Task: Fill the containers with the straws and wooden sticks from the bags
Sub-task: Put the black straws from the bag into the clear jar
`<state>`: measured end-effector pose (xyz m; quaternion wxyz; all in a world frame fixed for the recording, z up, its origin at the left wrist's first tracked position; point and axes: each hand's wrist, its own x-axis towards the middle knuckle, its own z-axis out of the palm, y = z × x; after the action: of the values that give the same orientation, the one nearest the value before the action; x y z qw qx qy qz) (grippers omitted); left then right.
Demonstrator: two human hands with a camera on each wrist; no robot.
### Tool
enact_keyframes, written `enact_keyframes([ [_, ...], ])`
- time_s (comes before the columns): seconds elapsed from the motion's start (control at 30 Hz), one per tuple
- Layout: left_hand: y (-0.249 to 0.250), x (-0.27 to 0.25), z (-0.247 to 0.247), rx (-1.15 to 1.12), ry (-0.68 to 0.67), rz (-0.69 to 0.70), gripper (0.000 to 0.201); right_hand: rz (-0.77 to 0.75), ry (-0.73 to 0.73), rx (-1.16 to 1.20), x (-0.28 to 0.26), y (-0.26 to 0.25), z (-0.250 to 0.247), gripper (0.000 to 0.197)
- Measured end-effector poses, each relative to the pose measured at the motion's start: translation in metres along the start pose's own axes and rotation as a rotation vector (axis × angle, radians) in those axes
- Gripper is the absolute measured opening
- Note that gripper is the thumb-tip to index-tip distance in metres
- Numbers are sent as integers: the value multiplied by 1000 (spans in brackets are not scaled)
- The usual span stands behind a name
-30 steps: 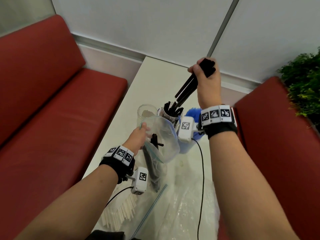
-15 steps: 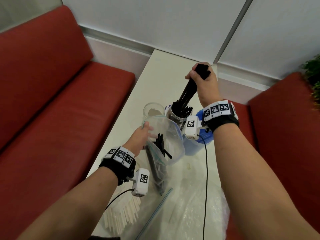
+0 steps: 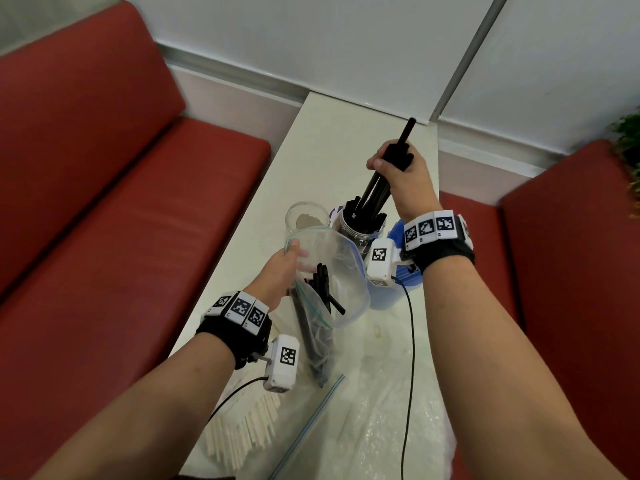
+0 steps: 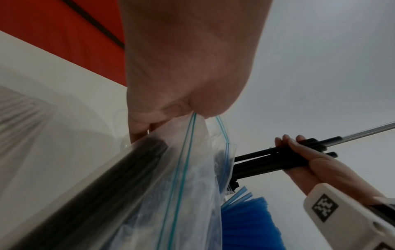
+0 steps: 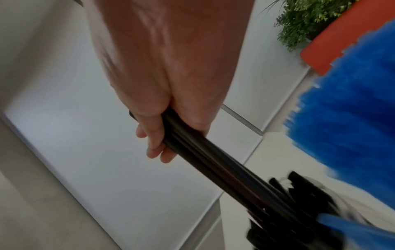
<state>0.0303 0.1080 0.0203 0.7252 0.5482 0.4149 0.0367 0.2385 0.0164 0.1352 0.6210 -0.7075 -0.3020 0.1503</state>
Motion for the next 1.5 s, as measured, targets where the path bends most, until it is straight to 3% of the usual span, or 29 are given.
enact_keyframes([
  [0.13, 1, -2, -1, -6, 6, -3, 53, -34, 22, -19, 9, -9, -1, 18],
  [0.37, 4, -6, -1, 1, -5, 8, 53, 136, 35, -11, -4, 21, 12, 17],
  [0.57, 6, -7, -3, 19, 13, 7, 53, 15, 192, 104, 6, 5, 2, 19],
  [0.67, 7, -8, -1, 24, 6, 1, 53, 6, 211, -23, 3, 10, 7, 18],
  [0.83, 10, -8, 2, 35, 0, -2, 52, 149, 26, -365, -1, 23, 10, 17],
  [1.0, 8, -7, 0, 48, -5, -2, 52, -211, 200, -631, 5, 15, 18, 35],
  [1.1, 7, -6, 2, 56, -3, -1, 52, -52, -40, -1090, -4, 36, 41, 63],
  [1.2, 8, -6, 4, 46, -2, 1, 52, 248, -284, -1275, -14, 64, 56, 88],
  [1.27, 9, -7, 4, 52, 5, -2, 52, 348, -277, -1273, -15, 72, 62, 95],
  [1.4, 7, -7, 2, 55, -2, -5, 53, 211, -86, -1212, -12, 68, 74, 89],
  [1.5, 6, -7, -1, 62, 5, -5, 53, 364, -161, -1125, -19, 69, 89, 88],
])
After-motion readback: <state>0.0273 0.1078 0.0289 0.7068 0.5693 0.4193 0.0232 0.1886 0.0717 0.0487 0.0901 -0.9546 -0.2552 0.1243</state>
